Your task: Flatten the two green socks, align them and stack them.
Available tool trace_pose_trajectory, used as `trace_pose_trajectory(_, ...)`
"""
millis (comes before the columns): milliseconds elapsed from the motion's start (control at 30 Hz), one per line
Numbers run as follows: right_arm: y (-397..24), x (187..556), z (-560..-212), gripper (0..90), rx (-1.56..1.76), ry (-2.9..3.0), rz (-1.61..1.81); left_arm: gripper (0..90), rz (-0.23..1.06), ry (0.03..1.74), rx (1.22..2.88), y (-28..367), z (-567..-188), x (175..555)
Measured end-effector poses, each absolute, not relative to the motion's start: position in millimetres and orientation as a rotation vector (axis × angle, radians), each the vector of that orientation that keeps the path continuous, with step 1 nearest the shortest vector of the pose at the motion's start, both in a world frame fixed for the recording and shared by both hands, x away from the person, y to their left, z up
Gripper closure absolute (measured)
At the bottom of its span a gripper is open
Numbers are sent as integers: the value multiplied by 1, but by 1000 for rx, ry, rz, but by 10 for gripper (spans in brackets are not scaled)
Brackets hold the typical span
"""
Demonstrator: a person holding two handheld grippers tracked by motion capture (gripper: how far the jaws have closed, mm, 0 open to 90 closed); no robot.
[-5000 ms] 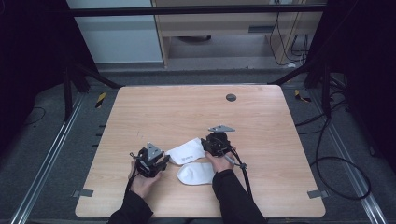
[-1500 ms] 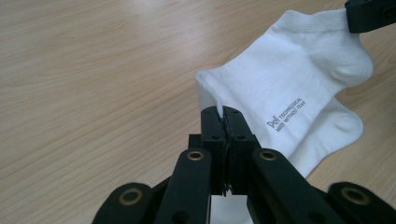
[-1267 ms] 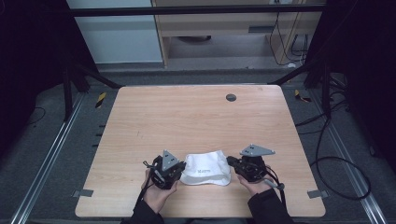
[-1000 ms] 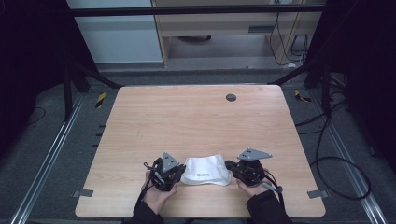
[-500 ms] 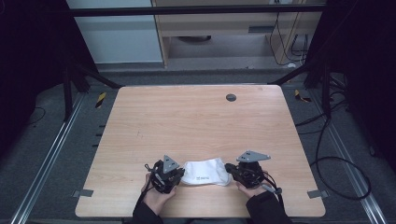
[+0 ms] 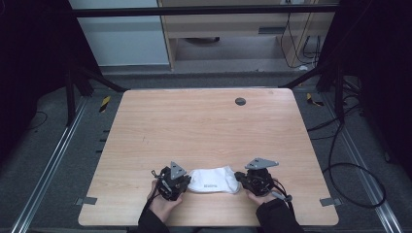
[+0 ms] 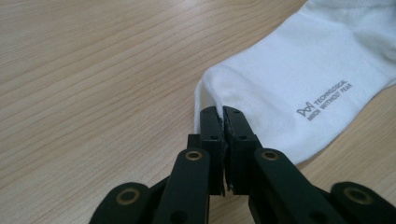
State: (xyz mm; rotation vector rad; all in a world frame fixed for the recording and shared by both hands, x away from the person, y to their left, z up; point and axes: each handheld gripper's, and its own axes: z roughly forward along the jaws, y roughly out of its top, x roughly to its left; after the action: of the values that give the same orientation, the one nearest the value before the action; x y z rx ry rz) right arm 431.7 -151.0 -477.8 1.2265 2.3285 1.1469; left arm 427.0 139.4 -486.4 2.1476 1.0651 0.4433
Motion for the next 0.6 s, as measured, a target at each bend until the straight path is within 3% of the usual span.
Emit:
trace_pose_trajectory(367,-153,434,-486,854,1221,2339,1097,830,438,1059,2150,140,-490,429)
trace_pose_trajectory(600,-155,433,-486,763,1188,2304,1097,672,457,1046,2081,146,-483,428)
